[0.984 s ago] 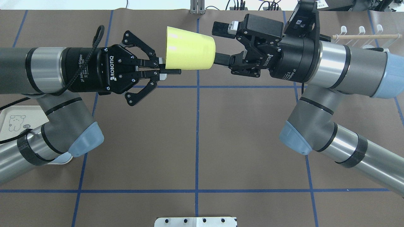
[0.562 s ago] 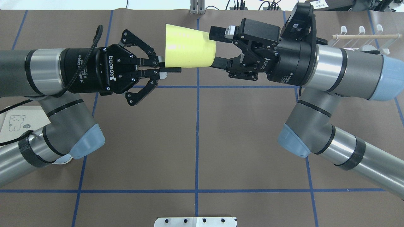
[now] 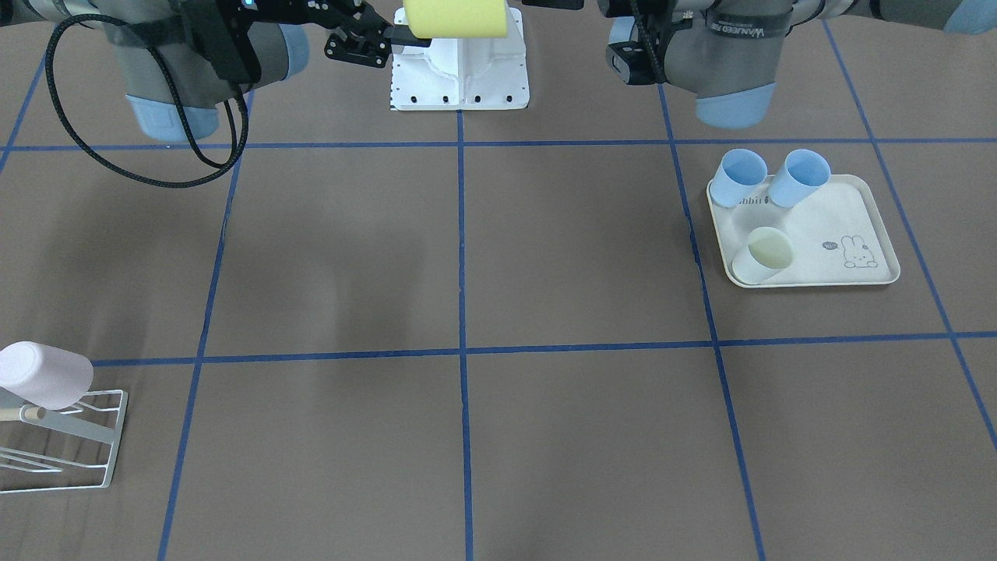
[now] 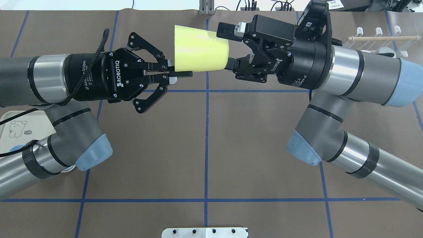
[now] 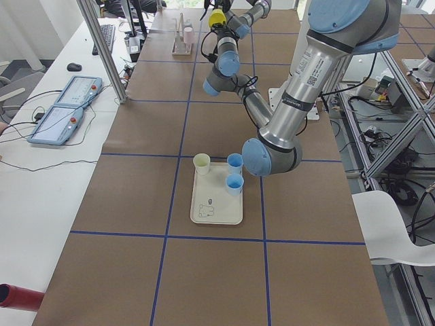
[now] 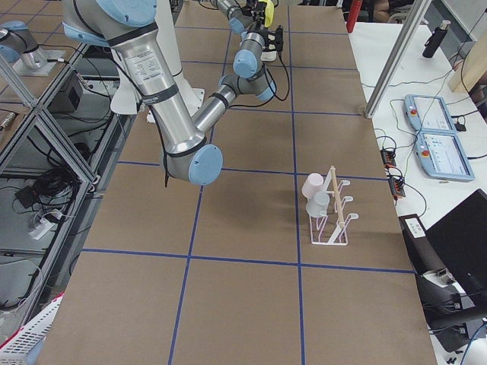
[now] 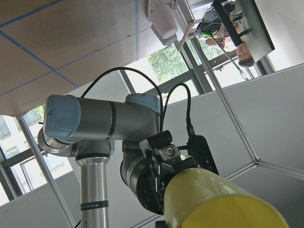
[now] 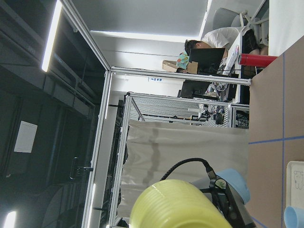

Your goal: Transfer IKEA cup to right arm and place on rack

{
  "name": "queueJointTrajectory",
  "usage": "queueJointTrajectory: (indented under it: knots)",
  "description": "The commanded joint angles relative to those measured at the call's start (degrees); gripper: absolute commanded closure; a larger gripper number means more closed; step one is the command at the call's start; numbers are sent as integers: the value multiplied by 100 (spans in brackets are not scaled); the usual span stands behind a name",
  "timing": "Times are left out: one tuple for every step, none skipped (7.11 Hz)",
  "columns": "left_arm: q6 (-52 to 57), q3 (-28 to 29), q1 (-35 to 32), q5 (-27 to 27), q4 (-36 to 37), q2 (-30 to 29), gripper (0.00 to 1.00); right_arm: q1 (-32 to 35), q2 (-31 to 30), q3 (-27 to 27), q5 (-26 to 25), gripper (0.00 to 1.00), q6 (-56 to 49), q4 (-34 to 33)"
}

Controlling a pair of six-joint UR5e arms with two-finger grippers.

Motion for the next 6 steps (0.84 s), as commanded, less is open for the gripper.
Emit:
queueJointTrajectory:
  knots:
    - [-42,-3,5,10,-135,7,100,-21,1,-10,-15,3,1,32]
    - [-42,-3,5,10,-145,7,100,-21,9,-18,-24,3,1,41]
    - [-34,6,5,10,-145,7,100,-38,9,-10,-24,5,1,41]
    - [-42,-3,5,10,-145,-2,100,-38,9,-10,-50,9,1,41]
    - [-42,-3,14,45,-145,-2,100,-47,9,-10,-50,15,1,50]
    - [-34,6,31,46,-145,-2,100,-38,9,-10,-50,24,1,50]
